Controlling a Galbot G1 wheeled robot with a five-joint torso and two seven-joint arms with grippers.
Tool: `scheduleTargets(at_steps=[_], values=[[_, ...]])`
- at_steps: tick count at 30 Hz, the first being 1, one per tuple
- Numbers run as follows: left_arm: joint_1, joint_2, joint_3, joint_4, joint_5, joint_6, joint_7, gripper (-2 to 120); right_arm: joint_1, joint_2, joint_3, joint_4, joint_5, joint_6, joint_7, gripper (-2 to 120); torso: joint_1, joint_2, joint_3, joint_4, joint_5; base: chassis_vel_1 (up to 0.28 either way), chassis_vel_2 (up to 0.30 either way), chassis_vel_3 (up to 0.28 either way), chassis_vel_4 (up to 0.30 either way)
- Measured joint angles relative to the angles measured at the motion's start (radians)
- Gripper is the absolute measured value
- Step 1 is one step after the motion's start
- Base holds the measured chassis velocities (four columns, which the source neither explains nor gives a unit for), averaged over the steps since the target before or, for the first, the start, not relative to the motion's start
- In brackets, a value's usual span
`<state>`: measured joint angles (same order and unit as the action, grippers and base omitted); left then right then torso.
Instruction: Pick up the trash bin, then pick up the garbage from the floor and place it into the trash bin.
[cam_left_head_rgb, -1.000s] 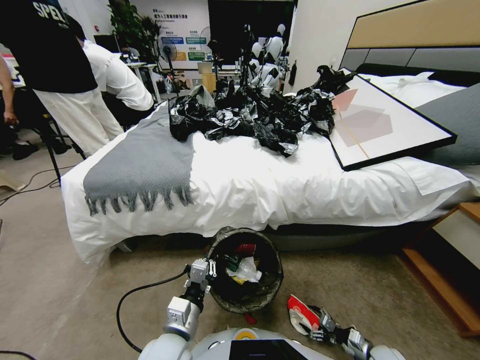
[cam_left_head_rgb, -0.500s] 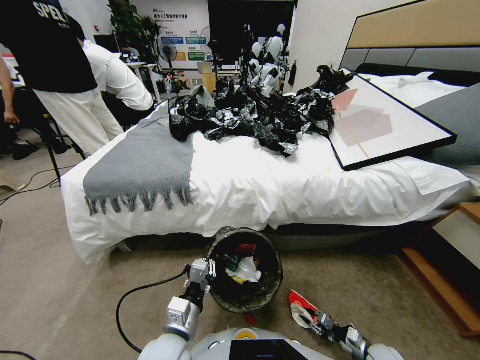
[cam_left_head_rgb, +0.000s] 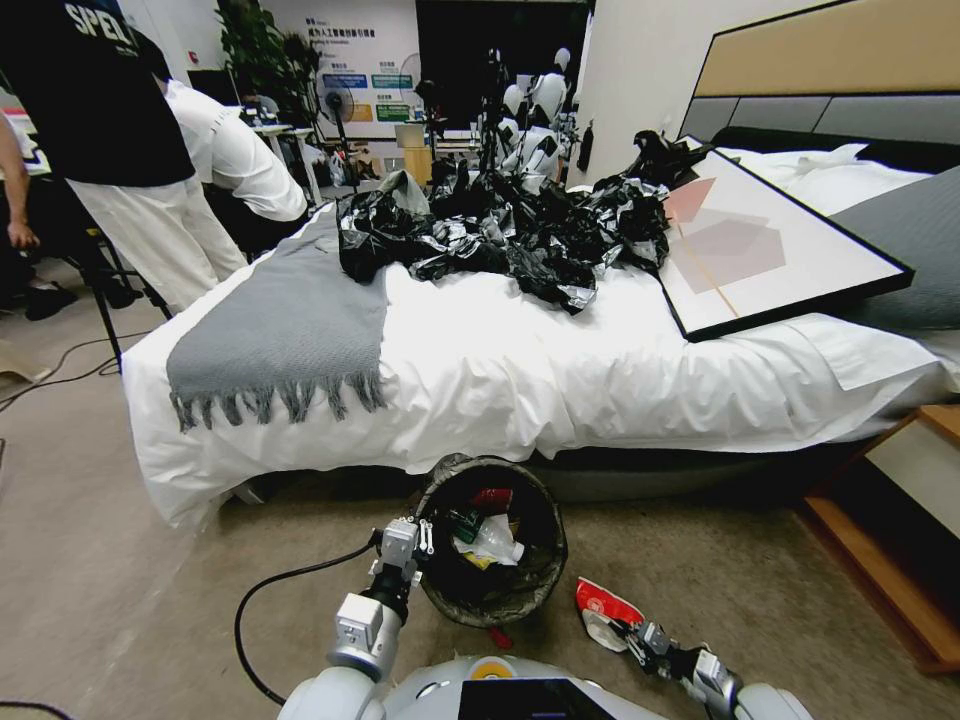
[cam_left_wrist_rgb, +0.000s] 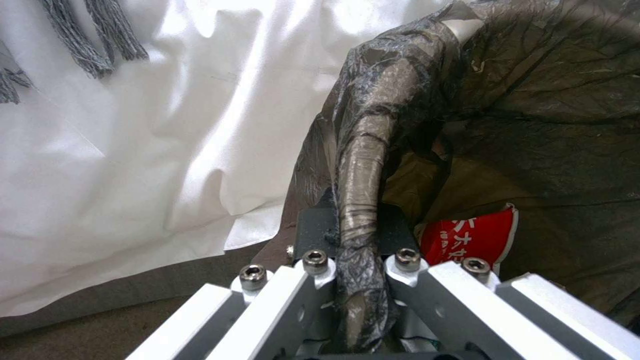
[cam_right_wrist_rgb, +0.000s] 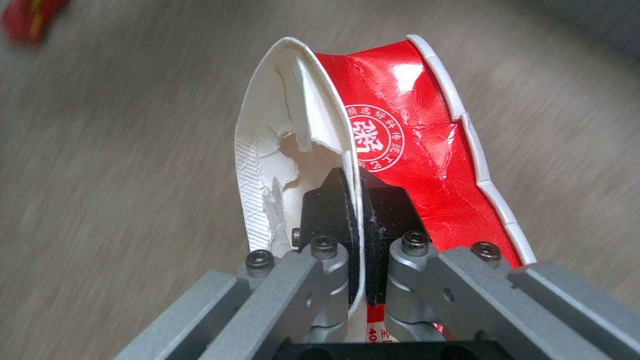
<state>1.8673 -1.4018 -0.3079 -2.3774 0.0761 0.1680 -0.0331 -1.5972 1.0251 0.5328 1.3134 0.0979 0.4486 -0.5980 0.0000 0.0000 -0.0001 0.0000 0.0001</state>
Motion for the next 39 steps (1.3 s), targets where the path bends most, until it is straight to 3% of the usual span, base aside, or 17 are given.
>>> scheduleTargets(at_steps=[12,15,19,22,30,39], values=[[-0.002,0.001,-0.004,0.004,-0.003,0.002,0.000,1,-0.042,0.042,0.139,0.285,0.248,0.017,0.081,0,0.000,0.000,0.000,0.0000,-0.0001,0.000,0.000,0.000,0.000],[-0.002,0.003,-0.006,0.003,-0.003,0.002,-0.001,1,-0.064,0.050,0.204,0.436,0.339,0.006,0.098,0,0.000,0.000,0.000,0.0000,-0.0001,0.000,0.000,0.000,0.000],[-0.002,0.002,-0.005,0.003,-0.003,0.002,-0.001,1,-0.080,0.055,0.236,0.533,0.387,-0.005,0.103,0,0.000,0.000,0.000,0.0000,-0.0003,0.000,0.000,0.000,0.000],[-0.002,0.001,-0.003,0.008,-0.003,0.002,-0.001,1,-0.107,0.055,0.262,0.712,0.448,-0.014,0.100,0,0.000,0.000,0.000,0.0000,-0.0002,0.000,0.000,0.000,0.000],[-0.005,0.004,-0.002,0.018,-0.005,0.002,-0.001,1,-0.158,0.028,0.195,1.000,0.493,-0.057,0.052,0,0.000,0.000,0.000,-0.0001,-0.0003,0.000,0.000,0.000,0.000],[-0.012,0.006,0.004,0.025,-0.006,0.002,-0.001,1,-0.176,-0.064,0.030,1.030,0.430,-0.117,0.054,0,0.000,0.000,0.000,0.0000,-0.0002,0.000,0.000,0.000,0.000]])
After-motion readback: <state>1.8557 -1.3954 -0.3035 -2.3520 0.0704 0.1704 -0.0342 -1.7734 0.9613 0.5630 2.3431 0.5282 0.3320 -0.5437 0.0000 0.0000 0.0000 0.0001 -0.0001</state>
